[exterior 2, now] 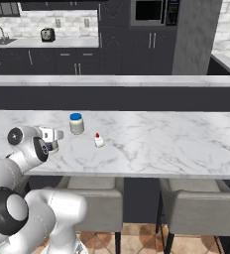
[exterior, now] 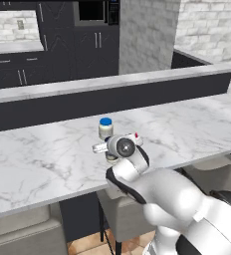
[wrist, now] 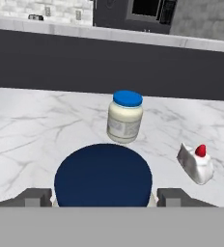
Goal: Move the mayonnaise and condiment bottle from the cabinet to the dining counter.
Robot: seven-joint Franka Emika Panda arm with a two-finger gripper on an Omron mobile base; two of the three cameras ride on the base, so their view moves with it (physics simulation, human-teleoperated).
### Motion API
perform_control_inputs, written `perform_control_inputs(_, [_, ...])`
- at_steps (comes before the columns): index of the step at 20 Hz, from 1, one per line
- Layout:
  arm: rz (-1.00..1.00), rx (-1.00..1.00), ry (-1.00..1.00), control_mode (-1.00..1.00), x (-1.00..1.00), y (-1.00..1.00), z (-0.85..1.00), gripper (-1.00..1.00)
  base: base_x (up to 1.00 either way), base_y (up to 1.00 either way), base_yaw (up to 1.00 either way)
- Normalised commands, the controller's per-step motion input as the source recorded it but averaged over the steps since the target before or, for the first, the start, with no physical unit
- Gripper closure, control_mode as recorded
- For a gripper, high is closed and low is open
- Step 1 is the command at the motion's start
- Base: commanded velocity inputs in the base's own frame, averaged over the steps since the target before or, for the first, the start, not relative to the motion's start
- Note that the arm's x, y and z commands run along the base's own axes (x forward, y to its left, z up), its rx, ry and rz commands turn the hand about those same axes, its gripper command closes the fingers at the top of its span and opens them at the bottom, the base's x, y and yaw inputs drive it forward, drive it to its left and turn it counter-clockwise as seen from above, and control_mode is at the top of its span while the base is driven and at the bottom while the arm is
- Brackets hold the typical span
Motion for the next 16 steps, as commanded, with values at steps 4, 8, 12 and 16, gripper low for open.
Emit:
perform_control_inputs(4, [0.0,0.0,0.0,-1.0,0.13,0.0,-0.21,1.0,0.0,0.0,0.0])
perform_control_inputs(8, [0.0,0.0,0.0,-1.0,0.13,0.0,-0.22,1.0,0.0,0.0,0.0])
perform_control_inputs(12, [0.0,0.0,0.0,-1.0,0.14,0.0,-0.21,1.0,0.0,0.0,0.0])
perform_control_inputs(16, [0.0,0.0,0.0,-1.0,0.13,0.0,-0.24,1.0,0.0,0.0,0.0])
